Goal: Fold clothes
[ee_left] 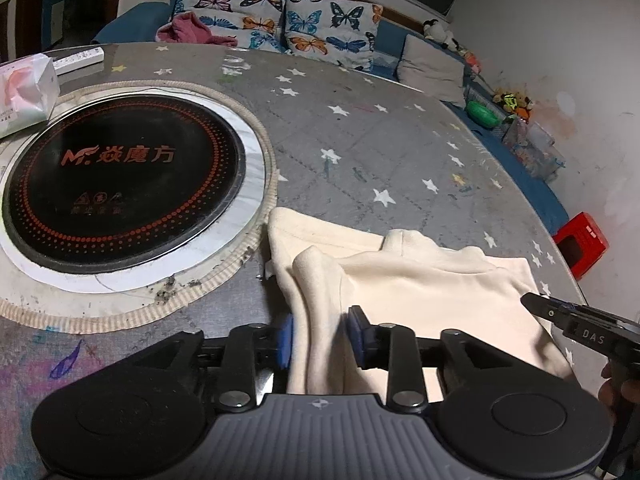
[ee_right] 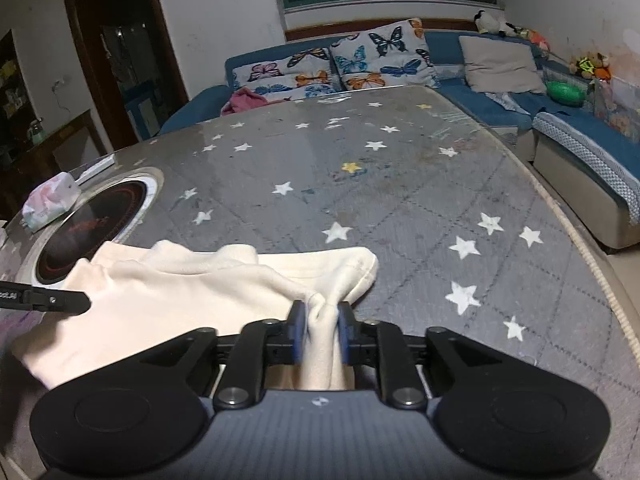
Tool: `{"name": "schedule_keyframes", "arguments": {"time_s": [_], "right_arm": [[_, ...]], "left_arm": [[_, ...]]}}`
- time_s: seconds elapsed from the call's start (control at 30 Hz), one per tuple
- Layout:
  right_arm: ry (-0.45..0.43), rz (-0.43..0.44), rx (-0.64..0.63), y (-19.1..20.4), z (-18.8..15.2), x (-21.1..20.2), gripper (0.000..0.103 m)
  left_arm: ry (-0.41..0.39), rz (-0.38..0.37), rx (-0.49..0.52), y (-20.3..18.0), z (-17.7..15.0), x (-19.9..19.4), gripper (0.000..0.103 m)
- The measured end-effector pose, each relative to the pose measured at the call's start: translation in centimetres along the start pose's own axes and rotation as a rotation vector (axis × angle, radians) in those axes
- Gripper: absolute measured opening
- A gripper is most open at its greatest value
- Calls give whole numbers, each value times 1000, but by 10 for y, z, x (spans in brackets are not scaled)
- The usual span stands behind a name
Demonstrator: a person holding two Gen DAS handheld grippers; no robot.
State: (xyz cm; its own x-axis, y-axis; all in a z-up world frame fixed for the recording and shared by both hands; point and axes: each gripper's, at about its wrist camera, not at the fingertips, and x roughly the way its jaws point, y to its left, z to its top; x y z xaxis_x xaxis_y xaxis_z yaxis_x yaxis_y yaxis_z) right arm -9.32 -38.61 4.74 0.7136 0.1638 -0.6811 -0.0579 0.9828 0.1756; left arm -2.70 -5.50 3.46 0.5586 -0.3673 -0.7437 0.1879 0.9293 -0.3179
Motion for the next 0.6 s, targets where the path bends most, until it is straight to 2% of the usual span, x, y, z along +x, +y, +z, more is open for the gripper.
{"name": "schedule_keyframes", "arguments": {"time_s": [0.1,0.2,0.37,0.4,0.53,0.6], "right_arm": [[-1,5,17,-3,-2,1,26],[-3,8,20,-5,-3,0,28],[-2,11,11,-3,-3,0,25],[-2,14,14,-3,-3,0,19],[-16,16,9,0,-3,-2,13],[-28,17,11,1,-2,-5,13]], "left_arm": [[-1,-13,13,-3,-1,1,48],[-7,-12,29,-7,-2,1,52],[-14,-6,52,-9,-4,1,50],[-13,-6,52,-9,-4,1,50],[-10,-2,51,-8,-2,2,22],[-11,-3,47,-8,-1,1,17]]}}
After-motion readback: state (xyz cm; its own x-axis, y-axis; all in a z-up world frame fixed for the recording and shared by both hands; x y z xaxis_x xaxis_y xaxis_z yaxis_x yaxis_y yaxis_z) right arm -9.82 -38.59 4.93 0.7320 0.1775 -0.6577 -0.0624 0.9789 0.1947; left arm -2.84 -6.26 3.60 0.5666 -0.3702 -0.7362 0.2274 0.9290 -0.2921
